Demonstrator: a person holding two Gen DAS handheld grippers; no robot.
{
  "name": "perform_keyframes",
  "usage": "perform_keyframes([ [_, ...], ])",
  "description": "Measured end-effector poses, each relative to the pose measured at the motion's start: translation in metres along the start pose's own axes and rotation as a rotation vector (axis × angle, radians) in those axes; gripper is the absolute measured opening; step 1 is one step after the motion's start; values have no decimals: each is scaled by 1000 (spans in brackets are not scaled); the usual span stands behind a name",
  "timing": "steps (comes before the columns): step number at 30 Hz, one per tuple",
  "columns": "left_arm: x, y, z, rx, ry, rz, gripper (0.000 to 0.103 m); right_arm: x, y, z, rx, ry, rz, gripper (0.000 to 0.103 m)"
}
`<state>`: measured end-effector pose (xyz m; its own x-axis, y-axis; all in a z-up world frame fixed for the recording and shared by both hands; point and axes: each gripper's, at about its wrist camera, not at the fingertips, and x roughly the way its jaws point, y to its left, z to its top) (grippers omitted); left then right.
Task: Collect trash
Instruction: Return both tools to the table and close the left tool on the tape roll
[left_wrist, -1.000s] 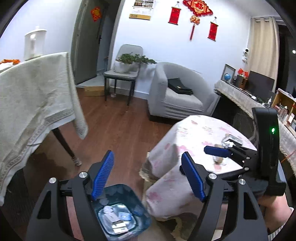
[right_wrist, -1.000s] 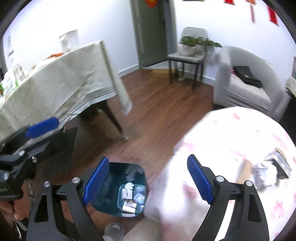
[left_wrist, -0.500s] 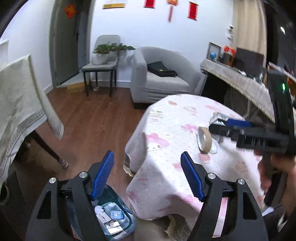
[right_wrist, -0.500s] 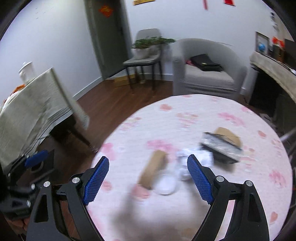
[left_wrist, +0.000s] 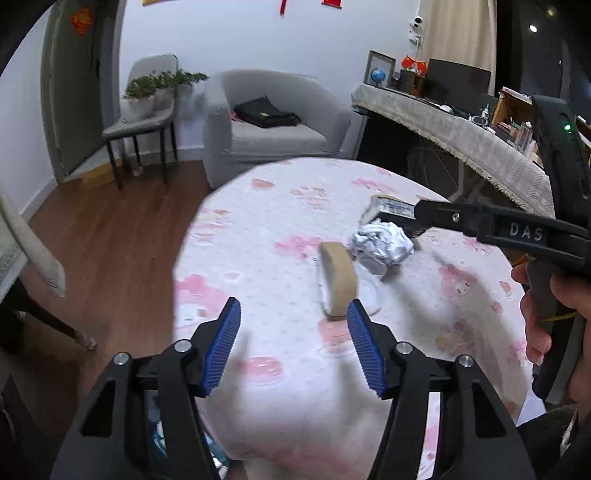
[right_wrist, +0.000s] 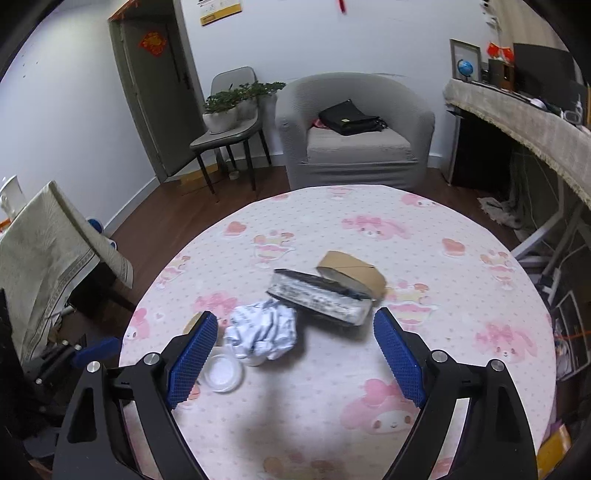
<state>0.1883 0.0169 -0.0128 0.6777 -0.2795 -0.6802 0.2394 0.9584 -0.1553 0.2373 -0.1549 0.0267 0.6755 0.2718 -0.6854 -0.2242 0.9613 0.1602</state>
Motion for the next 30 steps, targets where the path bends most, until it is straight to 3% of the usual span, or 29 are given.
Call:
perform_keyframes([
  [6, 17, -13, 0, -11, 33, -32, 59, 0, -10, 0, 10, 8, 0, 87],
  [11, 35, -16, 3, -27, 73, -38, 47, -1, -18, -2, 28, 12, 0, 87],
  [14, 43, -16, 4, -58, 86, -49, 47, 1, -20, -3, 27, 22, 0, 87],
  [18, 47, -15, 7, -78, 79, -49, 45, 4, -25, -4, 43, 30, 9, 87],
  [20, 47, -15, 8, -84, 84, -52, 29, 5, -27, -3, 60, 31, 22, 87],
  [21, 47, -16, 8, -84, 87, -59, 27, 5, -27, -4, 63, 31, 22, 87],
  [30, 34, -17, 12, -81, 53, -64, 22, 8, -22, -2, 58, 27, 20, 87],
])
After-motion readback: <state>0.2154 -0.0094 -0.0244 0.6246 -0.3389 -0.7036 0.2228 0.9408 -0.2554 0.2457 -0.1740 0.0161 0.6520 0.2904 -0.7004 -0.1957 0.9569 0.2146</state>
